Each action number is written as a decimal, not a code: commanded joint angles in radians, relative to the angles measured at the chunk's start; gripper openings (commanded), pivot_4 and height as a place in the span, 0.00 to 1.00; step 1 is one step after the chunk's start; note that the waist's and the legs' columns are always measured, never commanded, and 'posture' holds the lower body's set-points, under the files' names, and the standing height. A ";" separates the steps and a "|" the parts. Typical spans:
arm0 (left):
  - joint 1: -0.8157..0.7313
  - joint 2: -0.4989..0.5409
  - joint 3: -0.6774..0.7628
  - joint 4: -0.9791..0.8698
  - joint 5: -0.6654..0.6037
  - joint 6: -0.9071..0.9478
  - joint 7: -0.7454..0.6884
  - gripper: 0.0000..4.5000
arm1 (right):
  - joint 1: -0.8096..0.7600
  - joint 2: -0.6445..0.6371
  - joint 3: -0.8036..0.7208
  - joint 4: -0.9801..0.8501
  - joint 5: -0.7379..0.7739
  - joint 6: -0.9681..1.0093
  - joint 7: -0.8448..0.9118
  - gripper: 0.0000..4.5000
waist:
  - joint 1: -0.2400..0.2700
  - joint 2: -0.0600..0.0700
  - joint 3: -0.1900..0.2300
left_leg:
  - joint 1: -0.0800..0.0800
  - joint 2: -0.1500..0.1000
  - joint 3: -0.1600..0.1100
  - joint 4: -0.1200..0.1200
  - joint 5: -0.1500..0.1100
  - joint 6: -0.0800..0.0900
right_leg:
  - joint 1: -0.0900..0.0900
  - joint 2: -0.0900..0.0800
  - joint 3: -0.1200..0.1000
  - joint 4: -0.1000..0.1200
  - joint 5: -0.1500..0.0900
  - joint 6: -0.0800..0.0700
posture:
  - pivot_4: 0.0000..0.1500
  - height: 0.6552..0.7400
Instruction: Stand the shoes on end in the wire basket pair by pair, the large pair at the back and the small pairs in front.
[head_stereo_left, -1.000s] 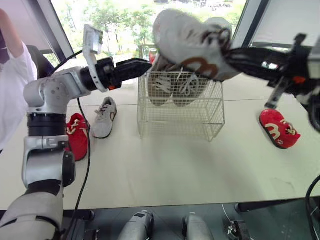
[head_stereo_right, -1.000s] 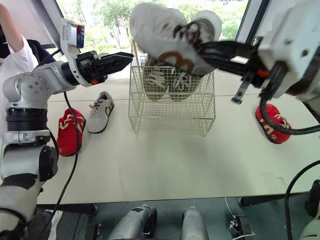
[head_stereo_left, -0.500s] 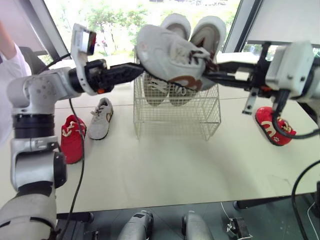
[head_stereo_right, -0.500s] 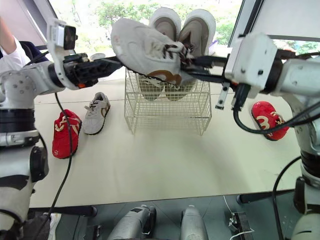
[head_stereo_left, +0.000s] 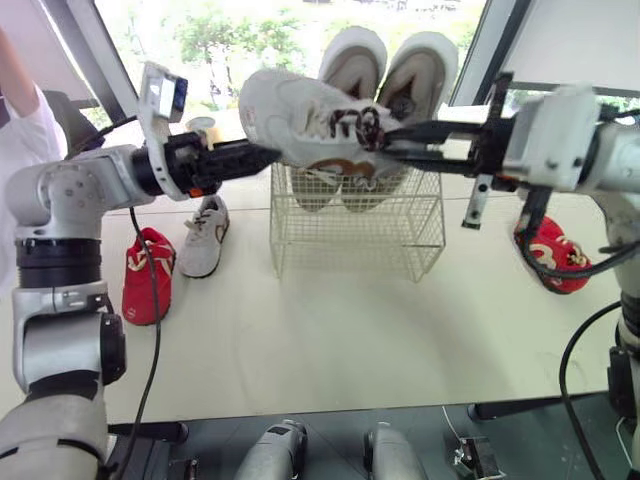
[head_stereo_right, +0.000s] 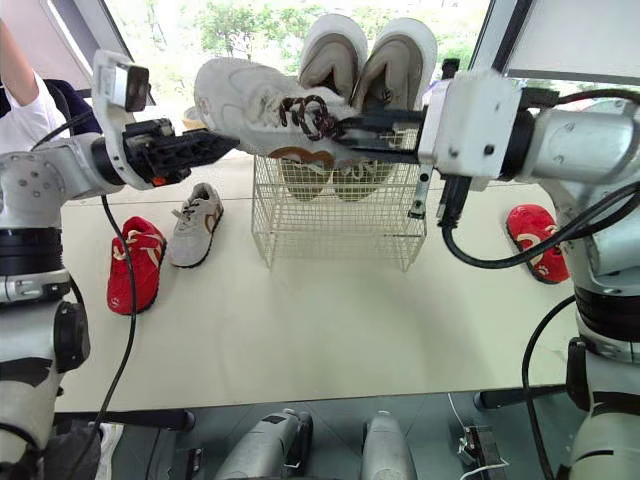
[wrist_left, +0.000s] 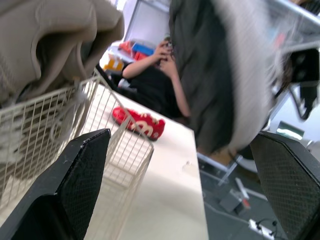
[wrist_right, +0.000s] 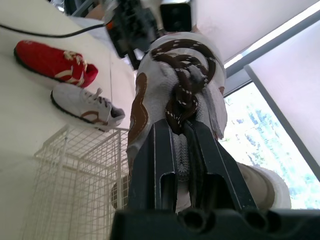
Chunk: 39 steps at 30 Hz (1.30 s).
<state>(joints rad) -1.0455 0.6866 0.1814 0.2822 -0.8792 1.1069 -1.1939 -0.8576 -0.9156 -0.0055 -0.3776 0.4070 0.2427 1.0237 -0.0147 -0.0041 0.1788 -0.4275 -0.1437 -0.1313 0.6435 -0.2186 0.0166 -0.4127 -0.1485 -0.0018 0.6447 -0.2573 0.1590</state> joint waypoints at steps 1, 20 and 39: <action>-0.046 0.001 0.045 0.008 -0.045 0.023 -0.004 1.00 | -0.004 0.010 -0.005 -0.009 -0.029 -0.061 0.015 0.01 | -0.001 0.000 0.000 | 0.000 0.000 0.000 0.000 0.000 0.000 | 0.000 0.000 0.000 0.000 0.000 0.000 | 1.00 1.00; 0.006 -0.026 0.043 -0.014 -0.038 0.036 0.051 0.06 | -0.040 0.045 -0.091 0.022 0.110 0.124 -0.034 0.21 | 0.001 0.000 0.000 | 0.000 0.000 0.000 0.000 0.000 0.000 | 0.000 0.000 0.000 0.000 0.000 0.000 | 1.00 1.00; 0.174 -0.340 0.334 -0.286 -0.408 0.019 0.653 0.06 | 0.205 0.469 -0.294 0.044 0.845 0.608 -0.667 0.98 | -0.001 0.000 0.000 | 0.000 0.000 -0.001 0.001 0.000 -0.001 | 0.000 0.000 0.001 0.001 0.000 -0.001 | 1.00 1.00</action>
<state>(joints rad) -0.8691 0.3436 0.5046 0.0340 -1.2491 1.1544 -0.5553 -0.6115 -0.4526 -0.3095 -0.3081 1.2595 0.8843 0.3639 -0.0154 -0.0042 0.1788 -0.4275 -0.1434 -0.1319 0.6441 -0.2182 0.0161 -0.4128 -0.1488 -0.0005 0.6462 -0.2571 0.1585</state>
